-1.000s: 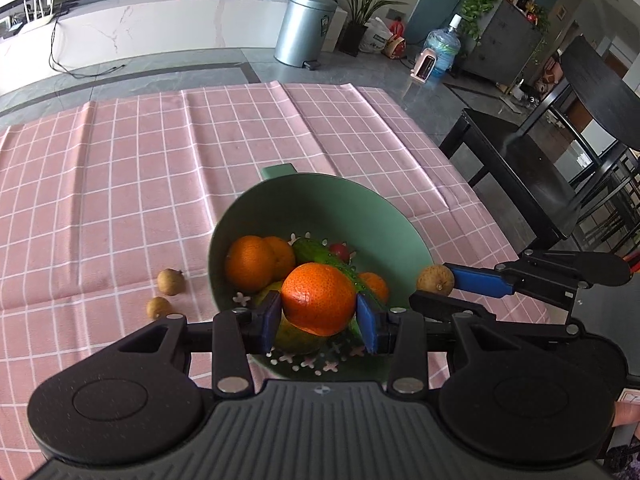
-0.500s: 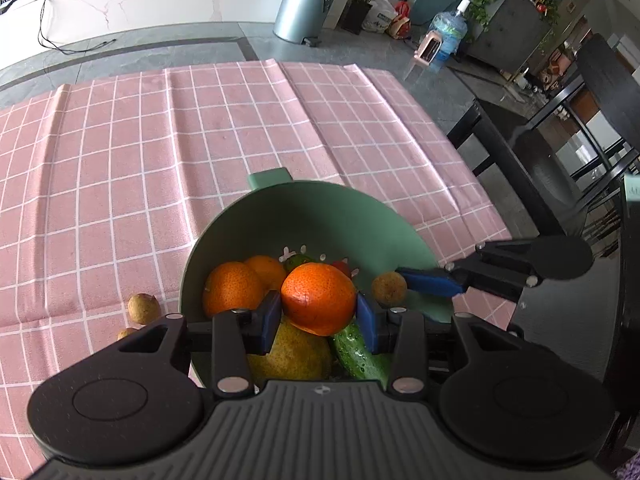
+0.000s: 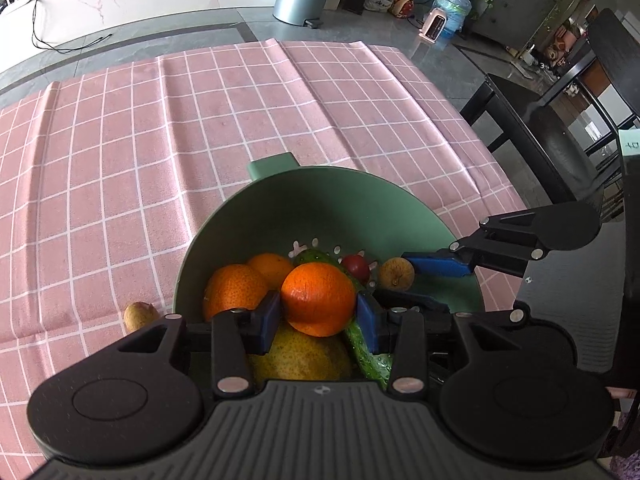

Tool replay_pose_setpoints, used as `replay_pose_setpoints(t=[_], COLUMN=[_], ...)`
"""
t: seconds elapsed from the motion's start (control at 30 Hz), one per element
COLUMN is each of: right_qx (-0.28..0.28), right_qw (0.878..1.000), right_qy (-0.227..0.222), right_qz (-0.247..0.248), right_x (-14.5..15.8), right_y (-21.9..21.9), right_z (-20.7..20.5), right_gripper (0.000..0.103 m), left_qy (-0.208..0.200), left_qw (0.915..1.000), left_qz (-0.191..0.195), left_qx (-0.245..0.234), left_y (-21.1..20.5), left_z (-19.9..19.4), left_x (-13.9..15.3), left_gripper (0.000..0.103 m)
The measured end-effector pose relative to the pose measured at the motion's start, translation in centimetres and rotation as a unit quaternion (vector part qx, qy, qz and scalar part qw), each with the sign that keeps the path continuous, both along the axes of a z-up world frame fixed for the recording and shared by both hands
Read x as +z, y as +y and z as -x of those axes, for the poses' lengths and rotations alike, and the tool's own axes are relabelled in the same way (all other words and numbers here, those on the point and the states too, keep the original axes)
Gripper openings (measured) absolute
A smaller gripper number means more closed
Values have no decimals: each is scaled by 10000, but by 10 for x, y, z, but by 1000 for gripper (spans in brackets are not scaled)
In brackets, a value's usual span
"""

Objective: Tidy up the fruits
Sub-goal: 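Carry the orange and longan into the colander with both tools, then open both tools and lift them out of the colander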

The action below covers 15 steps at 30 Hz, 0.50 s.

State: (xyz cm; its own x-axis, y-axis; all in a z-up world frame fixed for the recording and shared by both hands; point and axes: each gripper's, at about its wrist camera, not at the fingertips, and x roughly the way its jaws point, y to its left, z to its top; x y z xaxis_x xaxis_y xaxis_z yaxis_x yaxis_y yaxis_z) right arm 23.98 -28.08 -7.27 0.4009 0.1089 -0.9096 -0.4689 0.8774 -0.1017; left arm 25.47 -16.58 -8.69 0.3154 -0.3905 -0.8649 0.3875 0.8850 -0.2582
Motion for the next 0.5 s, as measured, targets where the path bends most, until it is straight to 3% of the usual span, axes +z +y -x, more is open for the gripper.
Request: replay_pose_setpoints(t=[0.5], right_qx=[-48], right_qw=[10000], right_qy=[-35], right_qz=[7], right_x=[-1], right_y=[1], right_z=[4], right_gripper=[26], left_qy=[99], left_qw=[9999], left_qz=[17], left_qx=[76], left_y=[0], left_z=[-2], left_x=[-5], left_gripper=[54])
